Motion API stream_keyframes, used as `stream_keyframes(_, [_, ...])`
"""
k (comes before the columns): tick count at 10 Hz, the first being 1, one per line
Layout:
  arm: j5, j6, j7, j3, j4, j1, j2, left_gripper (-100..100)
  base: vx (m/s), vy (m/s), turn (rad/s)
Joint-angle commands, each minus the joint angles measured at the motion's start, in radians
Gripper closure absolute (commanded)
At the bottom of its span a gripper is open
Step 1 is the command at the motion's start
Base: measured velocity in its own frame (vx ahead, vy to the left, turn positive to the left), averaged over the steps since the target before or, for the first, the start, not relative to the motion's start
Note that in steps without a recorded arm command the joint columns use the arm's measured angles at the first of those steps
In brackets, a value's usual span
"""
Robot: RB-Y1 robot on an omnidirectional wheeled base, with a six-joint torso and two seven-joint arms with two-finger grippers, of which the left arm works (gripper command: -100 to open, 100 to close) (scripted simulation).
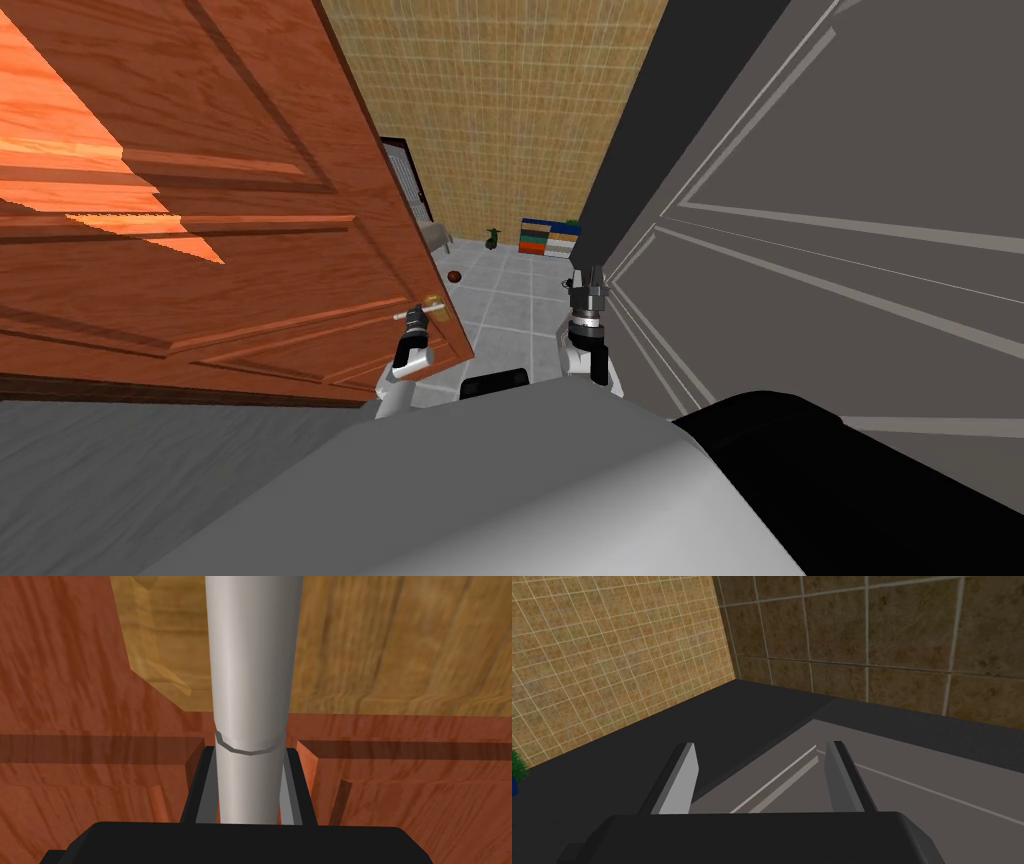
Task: Push the door open
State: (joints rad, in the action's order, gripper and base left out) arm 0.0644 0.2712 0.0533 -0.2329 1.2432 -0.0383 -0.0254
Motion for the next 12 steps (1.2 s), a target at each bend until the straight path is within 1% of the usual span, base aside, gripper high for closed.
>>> stream_keyframes(1, [0.021, 0.003, 0.021, -0.024, 0.016, 0.003, -0.008, 100, 0.17, -0.023, -0.045])
stream_keyframes(2, [0.027, 0.003, 0.026, -0.031, 0.018, 0.006, -0.01, 100, 0.176, -0.028, -0.018])
stream_keyframes(4, [0.059, 0.004, 0.051, -0.062, 0.027, 0.017, -0.019, 100, 0.188, -0.023, -0.036])
stream_keyframes(6, [0.098, 0.005, 0.081, -0.1, 0.038, 0.03, -0.027, 100, 0.199, -0.036, -0.051])
stream_keyframes(7, [0.108, 0.005, 0.09, -0.11, 0.04, 0.034, -0.028, 100, 0.161, -0.002, -0.031])
stream_keyframes(8, [0.129, 0.006, 0.106, -0.131, 0.046, 0.041, -0.031, 100, 0.173, -0.018, -0.061])
stream_keyframes(12, [0.173, 0.007, 0.141, -0.174, 0.059, 0.056, -0.035, 100, 0.109, -0.014, -0.031])
